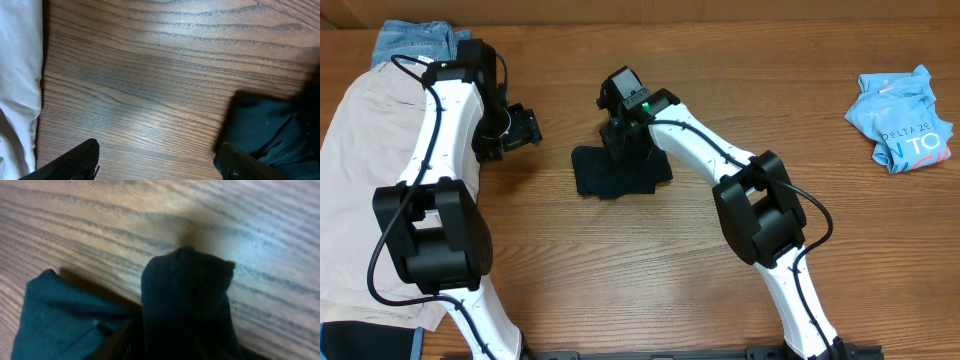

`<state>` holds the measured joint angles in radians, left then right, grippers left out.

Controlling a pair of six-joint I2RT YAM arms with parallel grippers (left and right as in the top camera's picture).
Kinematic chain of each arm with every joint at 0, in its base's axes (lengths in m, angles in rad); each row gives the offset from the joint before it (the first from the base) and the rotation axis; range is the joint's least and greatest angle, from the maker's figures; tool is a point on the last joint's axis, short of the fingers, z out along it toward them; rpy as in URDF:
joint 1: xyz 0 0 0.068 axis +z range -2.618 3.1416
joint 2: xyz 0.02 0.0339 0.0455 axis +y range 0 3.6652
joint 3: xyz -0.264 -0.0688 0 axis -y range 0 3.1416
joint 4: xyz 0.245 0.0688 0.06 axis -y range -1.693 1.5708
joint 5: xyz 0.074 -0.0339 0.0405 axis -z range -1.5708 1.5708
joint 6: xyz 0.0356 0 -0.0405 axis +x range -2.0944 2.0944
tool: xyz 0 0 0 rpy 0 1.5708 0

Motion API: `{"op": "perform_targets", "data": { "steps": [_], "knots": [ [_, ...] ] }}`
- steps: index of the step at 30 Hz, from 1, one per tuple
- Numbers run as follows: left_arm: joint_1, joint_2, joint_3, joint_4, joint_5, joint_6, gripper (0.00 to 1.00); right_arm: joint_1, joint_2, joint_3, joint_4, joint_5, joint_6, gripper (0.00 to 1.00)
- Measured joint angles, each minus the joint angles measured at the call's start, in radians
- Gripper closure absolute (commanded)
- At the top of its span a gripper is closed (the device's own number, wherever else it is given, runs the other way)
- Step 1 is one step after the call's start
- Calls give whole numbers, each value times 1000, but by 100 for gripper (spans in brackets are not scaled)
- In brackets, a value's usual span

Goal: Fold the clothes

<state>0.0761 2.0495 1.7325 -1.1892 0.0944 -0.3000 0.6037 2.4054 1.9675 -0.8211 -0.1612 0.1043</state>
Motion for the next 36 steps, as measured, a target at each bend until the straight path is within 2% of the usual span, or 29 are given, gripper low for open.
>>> {"op": "perform_targets", "data": {
  "steps": [8,16,21,22,25,26,36],
  "knots": [
    [0,0,0,0,7,0,20,-4,-16,36,-129,-8,-12,57],
    [-19,0,0,16,93,4,20,-10,-135,86,-259,-7,-58,67],
    [-88,0,0,62,117,15,22,-12,-152,96,-283,-7,-68,68],
    [-105,0,0,75,121,15,23,-13,-152,96,-287,-7,-68,67],
    [-147,0,-4,108,127,15,23,-13,-152,96,-294,-3,-67,45],
    [-158,0,-8,111,127,15,23,-13,-152,96,-296,5,-69,41],
    [-166,44,-88,130,130,14,25,-13,-152,78,-237,111,-88,39]
  ]
}}
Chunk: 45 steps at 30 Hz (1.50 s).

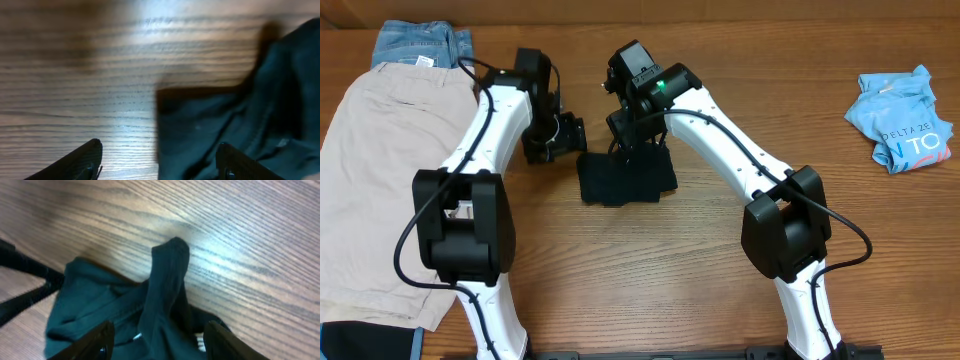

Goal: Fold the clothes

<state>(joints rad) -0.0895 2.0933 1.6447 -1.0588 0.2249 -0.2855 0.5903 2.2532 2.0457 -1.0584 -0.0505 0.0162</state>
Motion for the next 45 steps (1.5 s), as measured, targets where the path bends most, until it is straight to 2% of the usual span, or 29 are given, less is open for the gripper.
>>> {"op": "perform_targets", "data": {
  "steps": [8,11,13,14,15,17,26,36,40,45],
  "knots": [
    [0,12,-127,112,0,0,26,0,0,-120,113,3,-23,42],
    [0,11,-157,156,-4,-7,26,0,0,-142,126,-3,-32,54],
    [0,7,-166,172,-6,-12,26,0,0,-153,133,-6,-37,72],
    [0,4,-170,177,-7,-15,26,0,0,-160,136,-6,-43,86],
    [0,3,-172,179,-8,-16,25,0,0,-167,137,-8,-43,91],
    [0,1,-176,183,-8,-23,25,0,0,-179,134,-12,-40,96],
    [-1,-2,-179,189,-8,-28,25,-1,-38,-182,68,-83,-82,94],
    [-1,-3,-181,196,-8,-31,25,34,-275,-140,-72,-382,-445,94],
    [-1,-3,-181,199,-8,-31,25,47,-273,-138,-134,-467,-553,93],
    [-1,-3,-182,200,-8,-35,25,46,-233,-140,-108,-500,-598,87]
  ]
}}
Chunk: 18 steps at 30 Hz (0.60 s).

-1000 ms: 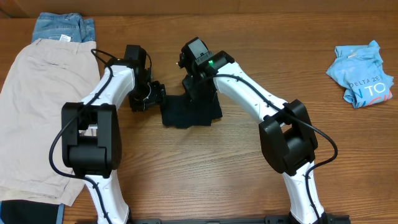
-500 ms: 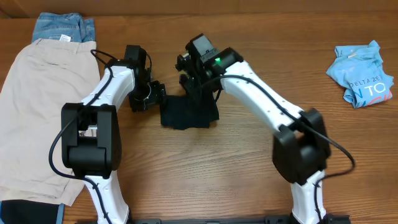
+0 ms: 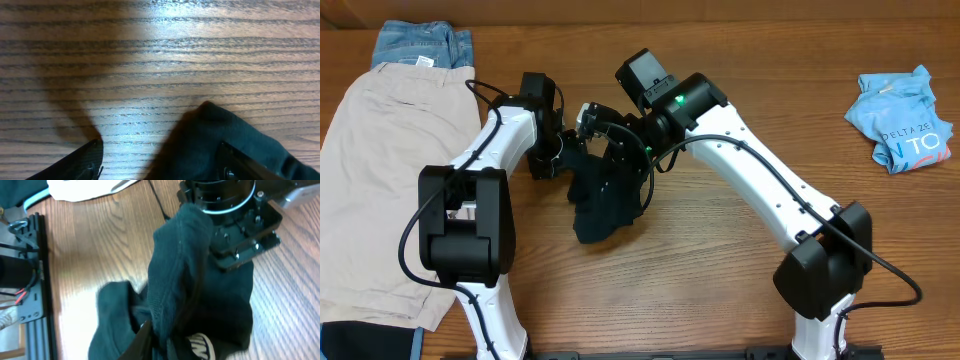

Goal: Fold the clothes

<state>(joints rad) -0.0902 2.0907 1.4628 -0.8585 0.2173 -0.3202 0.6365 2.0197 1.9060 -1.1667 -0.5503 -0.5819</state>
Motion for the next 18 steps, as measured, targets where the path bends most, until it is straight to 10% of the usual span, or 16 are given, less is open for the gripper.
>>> {"op": "perform_targets", "data": {
  "steps": [18],
  "knots": [
    [0,0,0,-1,0,-3,24,0,166,-27,206,214,235,80]
  ]
}}
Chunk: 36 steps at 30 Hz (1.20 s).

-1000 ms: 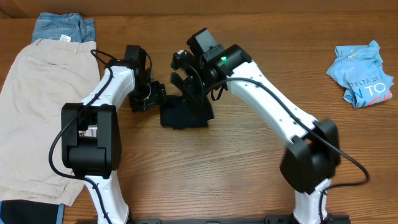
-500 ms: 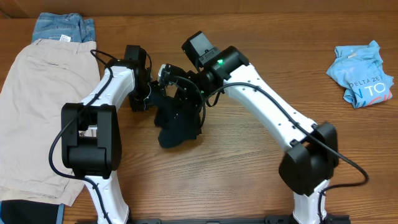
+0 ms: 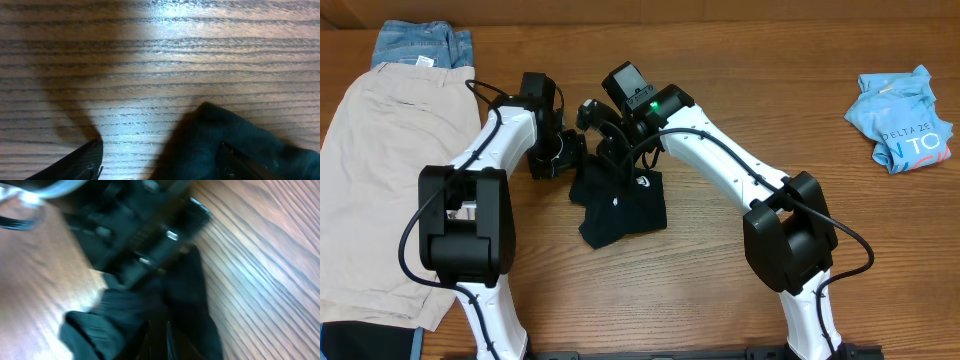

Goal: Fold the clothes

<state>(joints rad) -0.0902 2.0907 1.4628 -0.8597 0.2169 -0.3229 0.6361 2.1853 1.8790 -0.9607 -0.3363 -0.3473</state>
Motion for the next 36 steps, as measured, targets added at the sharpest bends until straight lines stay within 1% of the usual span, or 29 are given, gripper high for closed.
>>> {"op": "perform_targets", "data": {
  "steps": [1,3,6,7,13,17,18,21,23,26,27,29,30,32,33,34,35,36],
  "knots": [
    [0,0,0,0,0,0,24,-1,0,0,-8,22,18,76],
    [0,0,0,0,0,0,24,-2,0,0,-29,47,41,72],
    [0,0,0,0,0,0,24,-2,0,1,-89,69,64,59],
    [0,0,0,0,0,0,24,-2,-2,1,-110,76,67,58],
    [0,0,0,0,0,0,24,3,-28,3,-238,83,30,54],
    [0,0,0,0,0,0,24,7,-36,3,-235,82,19,53],
    [0,0,0,0,0,0,24,7,-36,4,-234,82,16,50],
    [0,0,0,0,0,0,24,9,-36,5,-255,68,-7,50],
    [0,0,0,0,0,0,24,14,-36,5,-262,58,-23,48],
    [0,0,0,0,0,0,24,24,-36,5,-232,51,-32,47],
    [0,0,0,0,0,0,24,27,-36,3,-206,49,-36,48],
    [0,0,0,0,0,0,24,30,-37,-9,-174,45,-39,55],
    [0,0,0,0,0,0,24,30,-37,-17,-163,44,-42,60],
    [0,0,0,0,0,0,24,31,-38,-47,-127,44,-39,66],
    [0,0,0,0,0,0,24,31,-38,-64,-106,42,-42,71],
    [0,0,0,0,0,0,24,31,-38,-79,-87,40,-42,83],
    [0,0,0,0,0,0,23,31,-38,-100,-68,39,-43,93],
    [0,0,0,0,0,0,24,31,-38,-117,-49,36,-45,96]
  ]
}}
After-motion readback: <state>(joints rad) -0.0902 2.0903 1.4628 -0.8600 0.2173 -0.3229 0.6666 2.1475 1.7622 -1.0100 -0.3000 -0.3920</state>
